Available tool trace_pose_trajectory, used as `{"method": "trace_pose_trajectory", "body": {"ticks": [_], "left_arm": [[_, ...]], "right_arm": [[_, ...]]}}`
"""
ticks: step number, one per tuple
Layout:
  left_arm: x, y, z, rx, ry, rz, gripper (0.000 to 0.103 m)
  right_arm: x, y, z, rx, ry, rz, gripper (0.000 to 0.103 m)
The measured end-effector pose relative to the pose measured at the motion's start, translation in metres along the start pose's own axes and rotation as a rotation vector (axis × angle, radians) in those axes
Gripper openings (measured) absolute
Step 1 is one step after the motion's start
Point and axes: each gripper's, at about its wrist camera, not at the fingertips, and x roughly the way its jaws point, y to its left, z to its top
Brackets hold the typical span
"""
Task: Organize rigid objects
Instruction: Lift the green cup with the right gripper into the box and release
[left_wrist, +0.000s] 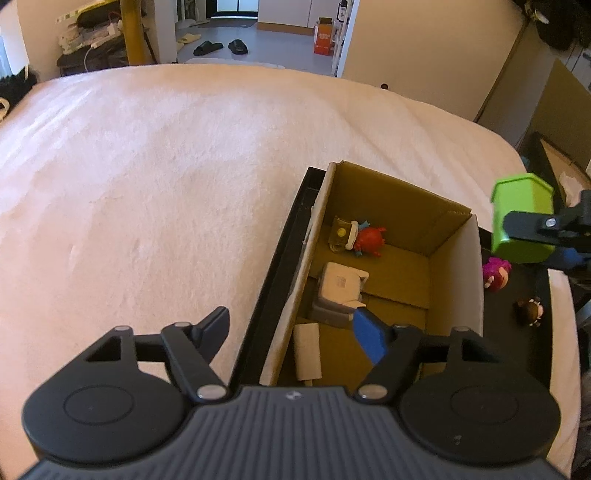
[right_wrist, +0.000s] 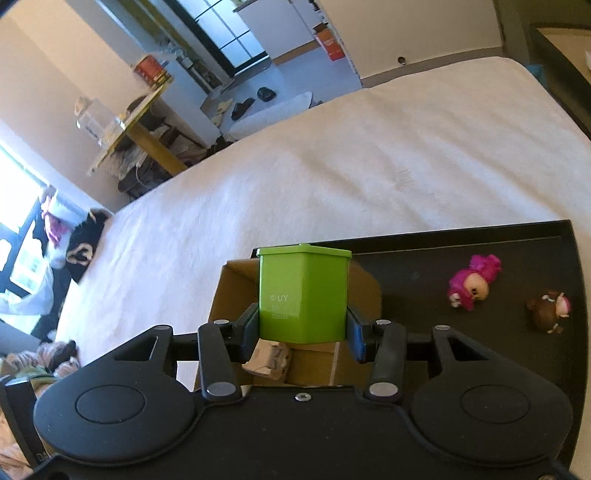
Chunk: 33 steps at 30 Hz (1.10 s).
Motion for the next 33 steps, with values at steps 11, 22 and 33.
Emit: {"method": "trace_pose_trajectory", "body": {"ticks": [11, 22, 33], "left_arm": [[0.012, 0.013, -0.003, -0.036, 0.007, -0.082, 0.048], [0.026, 0.029, -0.012, -0.081, 0.045, -0.13, 0.019], [0.03, 0.036, -0.012, -0.101, 0.05, -0.153, 0.014]], "right_arm": [[0.023, 0.034, -0.01, -0.092, 0.044, -0.1, 0.047], [0.058, 0.053, -0.017, -0.2, 0.086, -0.231, 0.047], [0.086, 0.066, -0.021, -0.298, 0.096, -0.322, 0.047]]}}
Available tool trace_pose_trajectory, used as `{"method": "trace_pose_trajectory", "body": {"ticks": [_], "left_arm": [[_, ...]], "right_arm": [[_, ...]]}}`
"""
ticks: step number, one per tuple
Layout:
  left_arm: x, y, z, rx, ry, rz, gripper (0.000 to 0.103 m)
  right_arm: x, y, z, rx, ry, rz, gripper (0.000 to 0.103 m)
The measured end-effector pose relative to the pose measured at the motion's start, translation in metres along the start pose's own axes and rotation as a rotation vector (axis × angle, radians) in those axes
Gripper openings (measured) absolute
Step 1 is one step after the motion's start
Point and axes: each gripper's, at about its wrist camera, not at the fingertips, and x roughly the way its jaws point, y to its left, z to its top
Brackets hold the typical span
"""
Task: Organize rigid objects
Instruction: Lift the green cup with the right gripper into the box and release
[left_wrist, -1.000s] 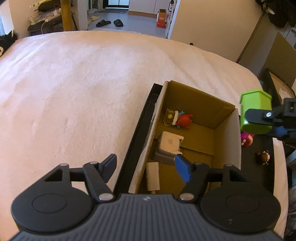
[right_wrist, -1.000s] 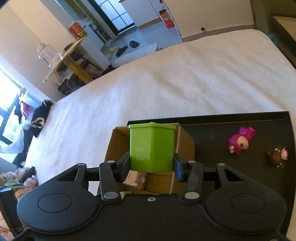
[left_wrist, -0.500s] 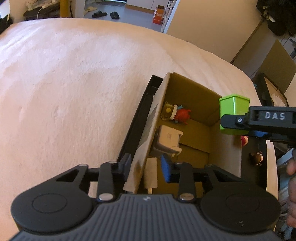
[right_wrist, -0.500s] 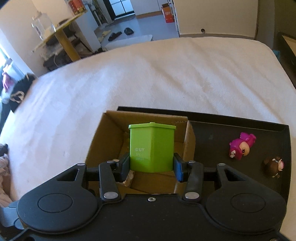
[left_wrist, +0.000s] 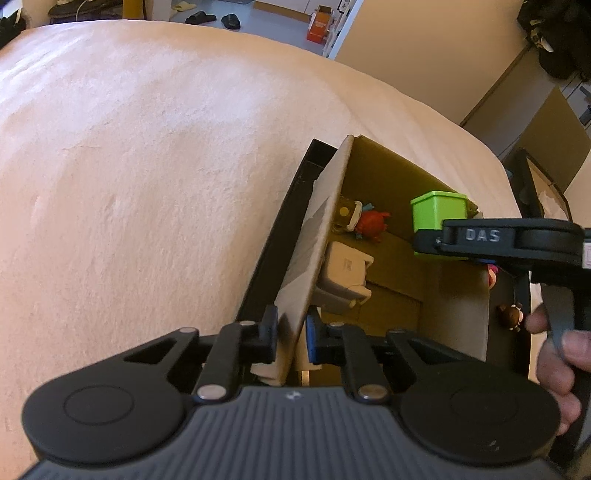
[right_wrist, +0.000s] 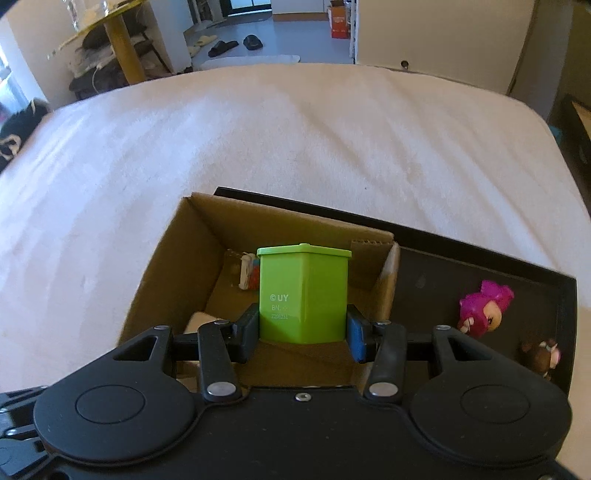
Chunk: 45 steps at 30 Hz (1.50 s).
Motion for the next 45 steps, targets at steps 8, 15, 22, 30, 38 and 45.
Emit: {"method": "trace_pose_trajectory", "body": {"ticks": [8, 15, 22, 30, 38, 45], "left_arm": [[0.001, 0.002, 0.001, -0.017, 0.006, -0.006, 0.015], [0.0, 0.001, 0.001, -0.026, 0.017, -0.001, 0.015], [-0.007, -0.007, 0.003, -0.009, 0.009, 0.019, 0.018], [-0.015, -0.017, 0.003, 0.014, 0.006, 0.046, 0.033], [-0.022, -0.026, 0.002, 0.031, -0.003, 0.089, 0.054], [-0.028, -0.036, 0.003, 0.046, -0.021, 0.122, 0.064]], "right_arm": [[0.007, 0.01, 0.002, -0.057, -0.004, -0.066, 0.049], [-0.002, 0.002, 0.002, -0.024, -0.018, -0.056, 0.049], [-0.025, -0.009, -0.001, 0.006, -0.032, 0.006, 0.049], [-0.044, -0.028, -0.011, 0.028, -0.04, 0.03, 0.05], [-0.058, -0.067, -0.022, 0.067, -0.043, 0.027, 0.051], [-0.067, -0.112, -0.031, 0.149, -0.062, 0.024, 0.056]]}}
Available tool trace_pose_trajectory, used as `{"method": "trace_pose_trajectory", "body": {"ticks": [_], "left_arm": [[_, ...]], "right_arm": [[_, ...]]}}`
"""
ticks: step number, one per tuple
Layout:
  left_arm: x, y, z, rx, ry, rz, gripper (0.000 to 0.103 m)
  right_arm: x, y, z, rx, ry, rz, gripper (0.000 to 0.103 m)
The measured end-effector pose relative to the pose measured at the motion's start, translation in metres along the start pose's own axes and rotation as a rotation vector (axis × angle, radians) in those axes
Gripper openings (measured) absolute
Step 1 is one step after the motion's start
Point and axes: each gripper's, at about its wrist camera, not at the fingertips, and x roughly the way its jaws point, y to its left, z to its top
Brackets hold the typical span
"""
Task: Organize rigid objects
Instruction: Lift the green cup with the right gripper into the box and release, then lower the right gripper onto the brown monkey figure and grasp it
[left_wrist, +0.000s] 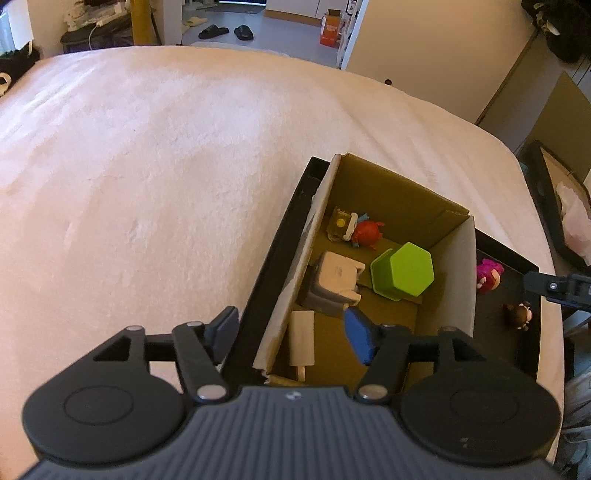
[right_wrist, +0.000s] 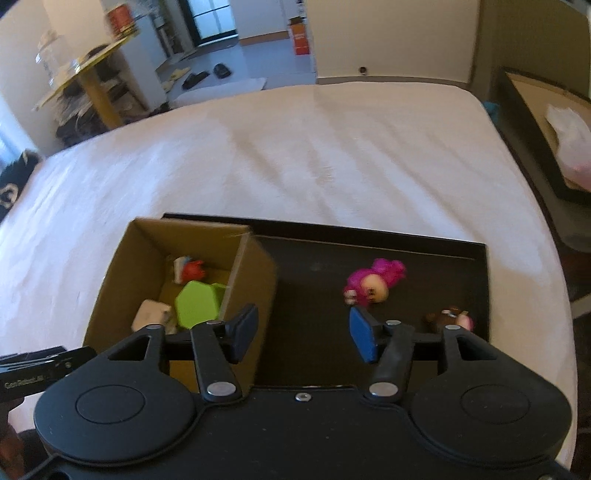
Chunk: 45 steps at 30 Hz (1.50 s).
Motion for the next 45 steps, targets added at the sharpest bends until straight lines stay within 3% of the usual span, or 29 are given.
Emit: {"method": "trace_pose_trajectory", "body": {"ticks": [2, 13, 17, 24, 36, 45], "left_arm": [[-0.001, -0.003, 0.0, 0.005, -0.003, 0.01, 0.066], [0.001, -0.022, -0.003, 0.046, -0.003, 0.078, 0.071], [0.004, -0.026, -0.004, 0.053, 0.0, 0.099, 0.08], [0.011, -0.037, -0.005, 0.076, 0.003, 0.143, 0.083], [0.024, -0.053, -0.001, 0.099, 0.011, 0.206, 0.084], [0.028, -0.056, 0.001, 0.108, 0.02, 0.239, 0.084]], "right_arm": [[-0.002, -0.014, -0.001, 0.027, -0.007, 0.009, 0.061], [0.004, -0.076, -0.009, 0.13, -0.035, 0.039, 0.061], [0.012, -0.094, -0.013, 0.145, -0.043, 0.05, 0.061], [0.027, -0.122, -0.018, 0.185, -0.029, 0.119, 0.061], [0.043, -0.154, -0.019, 0.195, -0.009, 0.188, 0.05], [0.064, -0.147, -0.021, 0.104, -0.011, 0.101, 0.05]]}}
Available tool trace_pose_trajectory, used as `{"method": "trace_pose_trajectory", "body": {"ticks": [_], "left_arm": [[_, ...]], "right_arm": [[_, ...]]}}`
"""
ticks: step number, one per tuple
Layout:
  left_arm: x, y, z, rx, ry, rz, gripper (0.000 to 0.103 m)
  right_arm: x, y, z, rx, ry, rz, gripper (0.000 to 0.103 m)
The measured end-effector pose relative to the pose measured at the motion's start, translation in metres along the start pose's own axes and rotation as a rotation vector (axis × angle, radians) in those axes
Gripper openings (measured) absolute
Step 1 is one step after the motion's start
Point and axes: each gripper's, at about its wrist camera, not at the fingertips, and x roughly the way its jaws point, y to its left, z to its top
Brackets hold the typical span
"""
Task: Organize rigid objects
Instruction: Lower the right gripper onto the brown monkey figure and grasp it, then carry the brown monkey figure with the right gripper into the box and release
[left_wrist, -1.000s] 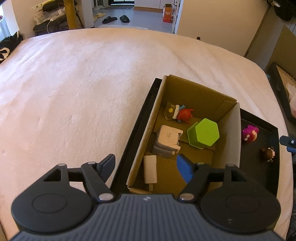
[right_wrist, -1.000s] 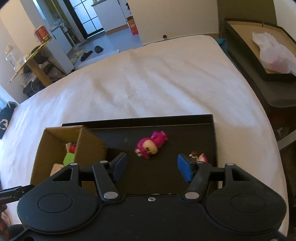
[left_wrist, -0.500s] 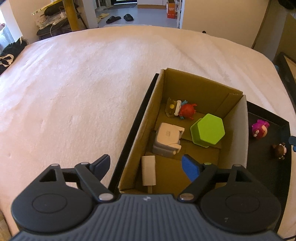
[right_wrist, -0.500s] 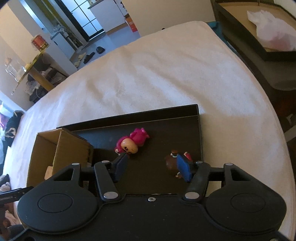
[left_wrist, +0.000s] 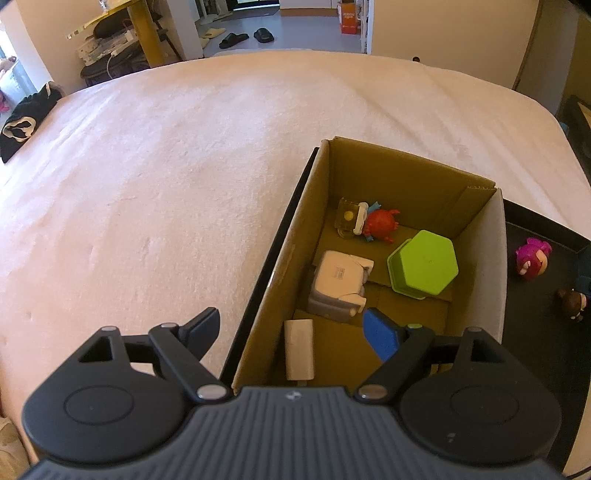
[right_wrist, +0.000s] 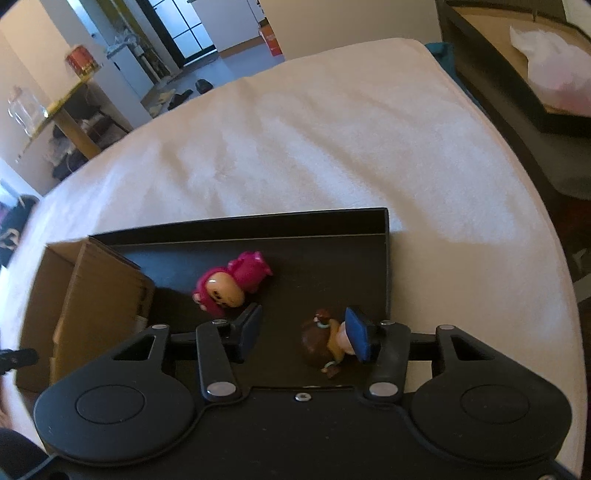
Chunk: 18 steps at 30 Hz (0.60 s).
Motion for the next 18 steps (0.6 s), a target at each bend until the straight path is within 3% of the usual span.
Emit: {"method": "trace_pose_trajectory", "body": {"ticks": [9, 10, 18], "left_arm": [[-0.001, 0.004, -0.003, -0.007, 0.005, -0.008, 0.084], [0.0, 0.004, -0.003, -0.008, 0.007, -0.011, 0.084], [0.001, 0.016, -0.009, -0.026, 0.02, -0.026, 0.084]], "right_arm": [[0.013, 0.01, -0.01, -0.117, 0.033, -0.136, 0.049], [0.014, 0.009, -0.012, -0.117, 0.037, -0.131, 0.044], [0.004, 0.016, -0.015, -0.126, 0.024, -0.117, 0.043]]}}
